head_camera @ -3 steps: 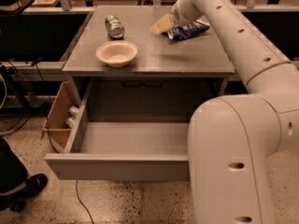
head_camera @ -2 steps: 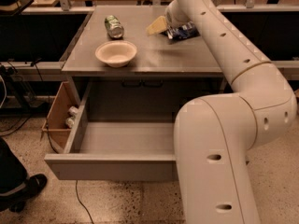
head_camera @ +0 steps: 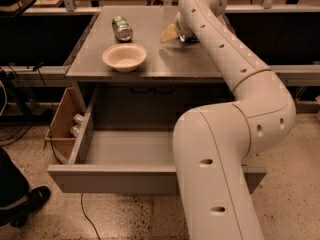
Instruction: Place blue chip bag into top drawer
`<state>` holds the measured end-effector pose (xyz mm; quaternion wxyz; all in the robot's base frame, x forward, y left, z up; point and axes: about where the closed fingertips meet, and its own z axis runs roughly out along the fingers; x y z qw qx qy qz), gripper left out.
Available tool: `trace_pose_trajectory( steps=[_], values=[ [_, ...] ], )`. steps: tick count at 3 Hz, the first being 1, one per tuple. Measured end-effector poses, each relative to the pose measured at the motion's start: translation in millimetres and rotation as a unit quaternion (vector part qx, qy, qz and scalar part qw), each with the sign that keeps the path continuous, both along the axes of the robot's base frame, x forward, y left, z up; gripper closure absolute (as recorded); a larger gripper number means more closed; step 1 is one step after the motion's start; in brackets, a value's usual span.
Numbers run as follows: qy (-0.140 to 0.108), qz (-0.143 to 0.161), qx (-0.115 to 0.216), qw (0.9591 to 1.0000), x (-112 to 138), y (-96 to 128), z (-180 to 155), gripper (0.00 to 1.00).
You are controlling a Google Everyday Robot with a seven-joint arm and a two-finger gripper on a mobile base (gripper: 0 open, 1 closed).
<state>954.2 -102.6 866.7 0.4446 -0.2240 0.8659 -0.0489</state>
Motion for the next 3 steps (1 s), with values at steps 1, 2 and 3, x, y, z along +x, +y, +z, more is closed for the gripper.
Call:
trace_pose_trajectory(
  steps=[1,2,3],
  values=[
    [0.003,-0.013,-0.004,0.9999,3.7,-7.4,-9.4,0.25],
    [-0.008,-0.006,-0.004,0.9999,4.4,-9.5,-2.8,0.48],
    [-0.033,0.021,-0.006,0.9992,-0.6,-2.7,16.9,0.72]
  ],
)
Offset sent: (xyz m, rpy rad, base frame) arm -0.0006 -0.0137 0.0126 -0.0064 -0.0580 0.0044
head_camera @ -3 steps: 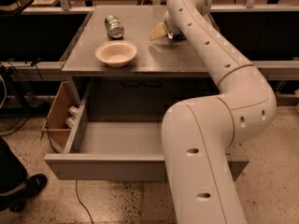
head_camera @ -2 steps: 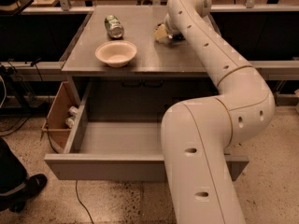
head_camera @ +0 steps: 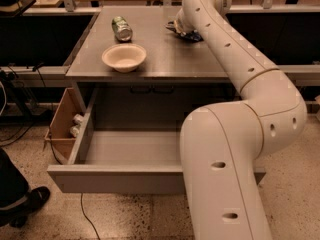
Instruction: Place blue chip bag into top drawer
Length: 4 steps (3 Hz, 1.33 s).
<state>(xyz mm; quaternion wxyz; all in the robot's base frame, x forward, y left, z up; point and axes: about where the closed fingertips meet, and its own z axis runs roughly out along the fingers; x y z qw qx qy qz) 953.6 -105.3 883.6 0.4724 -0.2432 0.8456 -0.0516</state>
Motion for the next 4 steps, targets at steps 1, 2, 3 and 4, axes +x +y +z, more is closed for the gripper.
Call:
trace_pose_trajectory(
  steps=[1,2,3,4],
  values=[
    [-0.021,0.035,-0.004,0.9992,-18.5,12.2,19.4,0.94],
    [-0.035,0.054,-0.003,0.9979,-54.3,14.7,41.7,1.0],
    [-0.036,0.069,0.01,0.9969,-107.7,13.5,61.5,1.0],
    [-0.029,0.085,0.027,0.9956,-171.7,9.8,73.5,1.0]
  ],
)
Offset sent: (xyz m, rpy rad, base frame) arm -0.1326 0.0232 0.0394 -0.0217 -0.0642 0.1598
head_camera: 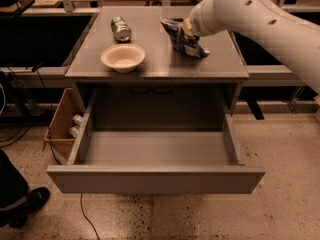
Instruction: Place blue chip bag into top drawer
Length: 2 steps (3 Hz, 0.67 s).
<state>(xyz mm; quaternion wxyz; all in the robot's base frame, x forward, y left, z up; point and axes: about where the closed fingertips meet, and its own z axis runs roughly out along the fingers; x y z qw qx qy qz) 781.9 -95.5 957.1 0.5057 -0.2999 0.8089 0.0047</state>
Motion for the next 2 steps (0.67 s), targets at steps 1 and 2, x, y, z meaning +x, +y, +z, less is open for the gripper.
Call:
trace_pose_trajectory(
  steps=[1,2],
  values=[
    [0.022,0.015,0.018,0.9995,-75.1,-13.3,11.7,1.0],
    [0.025,0.018,0.019,0.9993,-83.1,-9.7,9.5,1.0]
  ],
)
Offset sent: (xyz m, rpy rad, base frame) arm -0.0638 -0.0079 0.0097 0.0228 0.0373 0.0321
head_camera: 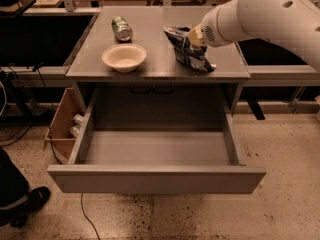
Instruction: Place blue chip bag into top drawer
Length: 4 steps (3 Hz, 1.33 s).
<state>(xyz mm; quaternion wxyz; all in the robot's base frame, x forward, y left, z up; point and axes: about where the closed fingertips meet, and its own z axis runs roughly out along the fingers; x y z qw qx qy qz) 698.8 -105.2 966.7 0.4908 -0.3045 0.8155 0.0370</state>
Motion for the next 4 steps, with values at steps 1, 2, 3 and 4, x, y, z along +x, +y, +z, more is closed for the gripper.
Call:
trace_pose_trajectory(
  steps=[1,2,3,4],
  values=[
    [-0.013,0.019,0.004,0.9997,-50.1,10.5,11.0,1.0],
    [-0.014,0.036,0.008,0.9992,-97.1,12.6,13.2,1.0],
    [0.015,0.063,-0.002,0.9979,-168.0,18.1,-39.7,1.0],
    [0.015,0.063,-0.002,0.9979,-168.0,18.1,-39.7,1.0]
  ],
)
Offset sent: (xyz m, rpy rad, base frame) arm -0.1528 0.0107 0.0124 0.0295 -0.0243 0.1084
